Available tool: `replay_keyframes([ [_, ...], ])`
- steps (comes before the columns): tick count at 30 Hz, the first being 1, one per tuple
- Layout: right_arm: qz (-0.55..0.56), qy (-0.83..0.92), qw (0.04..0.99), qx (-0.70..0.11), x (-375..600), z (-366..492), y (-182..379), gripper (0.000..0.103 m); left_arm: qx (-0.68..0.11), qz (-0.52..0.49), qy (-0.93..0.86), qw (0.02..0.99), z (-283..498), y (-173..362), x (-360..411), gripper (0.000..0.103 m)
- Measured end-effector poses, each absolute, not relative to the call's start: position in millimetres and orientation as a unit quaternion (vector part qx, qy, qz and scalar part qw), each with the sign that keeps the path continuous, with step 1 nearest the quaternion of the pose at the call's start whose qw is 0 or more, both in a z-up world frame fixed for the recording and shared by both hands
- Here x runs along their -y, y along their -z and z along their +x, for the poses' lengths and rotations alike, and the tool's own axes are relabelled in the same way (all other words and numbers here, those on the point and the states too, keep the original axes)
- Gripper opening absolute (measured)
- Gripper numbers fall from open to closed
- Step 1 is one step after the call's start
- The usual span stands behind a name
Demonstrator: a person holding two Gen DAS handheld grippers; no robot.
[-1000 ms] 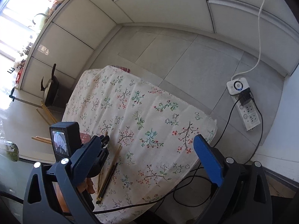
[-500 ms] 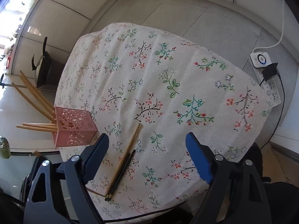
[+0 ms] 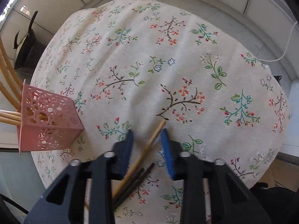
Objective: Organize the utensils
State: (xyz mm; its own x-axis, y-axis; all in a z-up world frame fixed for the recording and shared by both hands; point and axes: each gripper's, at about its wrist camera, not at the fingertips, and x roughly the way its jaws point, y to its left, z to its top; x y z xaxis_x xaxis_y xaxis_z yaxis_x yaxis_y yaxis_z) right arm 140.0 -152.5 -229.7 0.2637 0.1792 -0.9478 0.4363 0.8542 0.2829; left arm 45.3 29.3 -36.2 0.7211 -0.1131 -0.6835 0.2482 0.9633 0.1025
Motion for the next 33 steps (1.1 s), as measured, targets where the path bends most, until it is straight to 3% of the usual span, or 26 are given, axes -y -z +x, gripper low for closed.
replay_keyframes([
  [6, 0.303, 0.075, 0.745, -0.589, 169.0, 131.8, 226.6, 0.012, -0.383, 0.082, 0.119, 0.913, 48.5, 42.9, -27.5, 0.007],
  [16, 0.354, 0.058, 0.752, -0.554, 219.6, 105.3, 198.5, 0.011, -0.53, 0.071, 0.157, 0.83, 83.6, 120.9, 2.1, 0.012],
  [33, 0.394, 0.012, 0.757, -0.521, 267.0, 82.7, 179.0, 0.011, -0.599, 0.15, 0.171, 0.768, 135.1, 200.5, 83.5, 0.028],
])
